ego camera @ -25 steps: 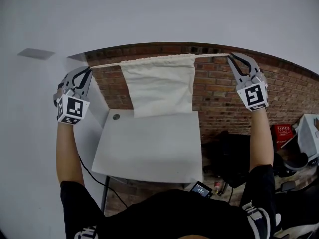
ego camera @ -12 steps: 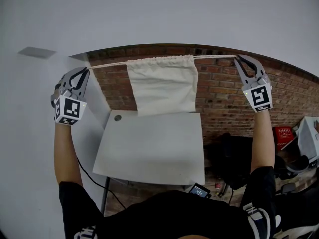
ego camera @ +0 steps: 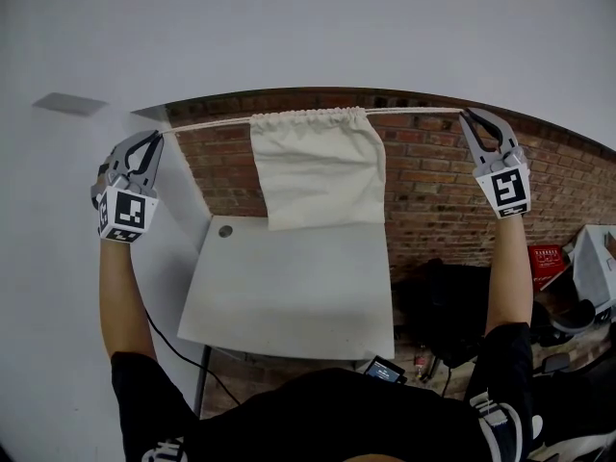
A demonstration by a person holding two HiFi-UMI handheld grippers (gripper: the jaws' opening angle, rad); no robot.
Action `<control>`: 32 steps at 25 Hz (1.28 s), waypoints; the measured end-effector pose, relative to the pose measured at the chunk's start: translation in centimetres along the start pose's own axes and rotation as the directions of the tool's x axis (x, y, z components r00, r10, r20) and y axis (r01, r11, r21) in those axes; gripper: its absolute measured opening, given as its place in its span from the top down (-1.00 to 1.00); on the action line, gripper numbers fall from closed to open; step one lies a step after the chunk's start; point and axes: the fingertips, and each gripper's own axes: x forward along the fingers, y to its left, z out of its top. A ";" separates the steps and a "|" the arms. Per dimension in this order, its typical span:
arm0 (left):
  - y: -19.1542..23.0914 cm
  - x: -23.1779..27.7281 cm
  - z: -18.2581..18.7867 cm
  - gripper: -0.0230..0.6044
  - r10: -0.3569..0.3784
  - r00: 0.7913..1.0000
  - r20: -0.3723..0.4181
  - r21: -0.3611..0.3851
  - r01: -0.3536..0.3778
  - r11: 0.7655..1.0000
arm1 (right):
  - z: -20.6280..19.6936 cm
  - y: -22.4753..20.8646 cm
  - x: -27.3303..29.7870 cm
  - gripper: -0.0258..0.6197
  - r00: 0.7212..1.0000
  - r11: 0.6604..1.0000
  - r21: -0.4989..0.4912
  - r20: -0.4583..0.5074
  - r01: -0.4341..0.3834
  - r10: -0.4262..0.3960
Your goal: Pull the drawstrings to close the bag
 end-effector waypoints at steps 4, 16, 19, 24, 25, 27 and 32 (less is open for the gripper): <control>0.6 -0.5 -0.6 0.81 0.015 1.000 0.002 0.004 -0.015 1.000 | 0.1 -0.5 -0.3 0.80 1.000 1.000 -0.011 -0.002 0.005 -0.005; 2.4 -1.1 -1.1 0.81 0.048 0.999 0.007 0.033 -0.048 0.998 | -0.3 -2.0 -0.4 0.80 1.000 1.000 0.006 -0.002 0.029 -0.029; 2.6 -1.2 -1.4 0.81 0.049 0.999 0.006 0.028 -0.049 0.998 | -0.5 -2.1 -0.3 0.80 1.000 0.999 0.009 -0.005 0.031 -0.031; 2.5 -1.7 -2.2 0.81 0.045 0.999 -0.010 0.028 -0.045 0.999 | -1.0 -2.4 -0.7 0.80 0.999 0.999 0.024 -0.004 0.032 -0.032; 2.5 -1.8 -2.3 0.81 0.044 0.999 -0.010 0.028 -0.044 0.999 | -1.0 -2.5 -0.7 0.80 0.999 0.999 0.028 -0.003 0.032 -0.032; 2.7 -2.0 -2.5 0.81 0.044 0.999 -0.007 0.028 -0.044 0.999 | -1.0 -2.6 -0.7 0.80 1.000 0.999 0.034 -0.002 0.031 -0.031; 3.3 -2.9 -2.5 0.82 0.057 0.998 0.006 0.033 -0.057 0.998 | -1.2 -2.9 -1.2 0.80 0.999 0.998 0.053 -0.003 0.039 -0.039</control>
